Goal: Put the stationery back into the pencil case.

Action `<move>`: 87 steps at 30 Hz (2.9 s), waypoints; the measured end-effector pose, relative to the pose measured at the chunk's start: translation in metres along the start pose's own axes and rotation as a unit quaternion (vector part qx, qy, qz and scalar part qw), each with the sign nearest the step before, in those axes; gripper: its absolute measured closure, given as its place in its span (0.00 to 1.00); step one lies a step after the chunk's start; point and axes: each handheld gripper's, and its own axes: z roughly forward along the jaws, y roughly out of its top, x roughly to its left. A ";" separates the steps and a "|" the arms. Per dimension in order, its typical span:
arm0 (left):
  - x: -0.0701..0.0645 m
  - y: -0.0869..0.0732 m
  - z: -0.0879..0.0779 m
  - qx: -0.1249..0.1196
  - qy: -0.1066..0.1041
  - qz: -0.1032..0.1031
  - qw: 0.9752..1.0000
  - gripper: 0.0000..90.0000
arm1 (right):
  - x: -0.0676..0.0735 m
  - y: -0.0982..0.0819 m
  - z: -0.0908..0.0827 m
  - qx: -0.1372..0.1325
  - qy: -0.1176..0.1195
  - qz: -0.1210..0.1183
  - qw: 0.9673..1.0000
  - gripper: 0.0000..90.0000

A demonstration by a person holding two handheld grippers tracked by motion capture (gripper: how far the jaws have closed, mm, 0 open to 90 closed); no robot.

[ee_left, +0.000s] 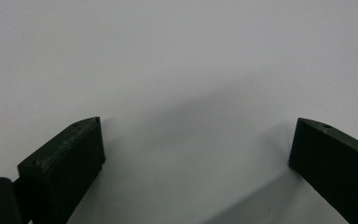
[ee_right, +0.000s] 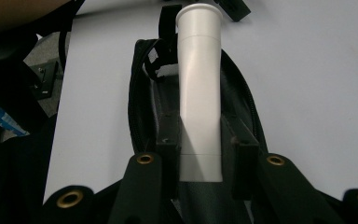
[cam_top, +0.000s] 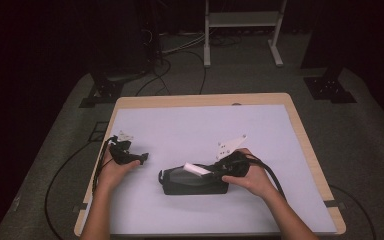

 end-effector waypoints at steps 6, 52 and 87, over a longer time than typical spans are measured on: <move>0.000 0.000 0.000 0.000 0.000 -0.001 1.000 0.02 | 0.000 0.001 0.006 0.008 0.002 -0.004 1.000 0.78; 0.000 0.000 0.000 -0.001 0.000 -0.002 1.000 0.02 | -0.007 -0.020 -0.043 -0.037 -0.085 0.048 0.995 0.60; 0.000 0.000 0.000 -0.001 0.001 0.000 1.000 0.02 | -0.011 -0.130 -0.097 0.005 -0.250 0.171 0.953 0.30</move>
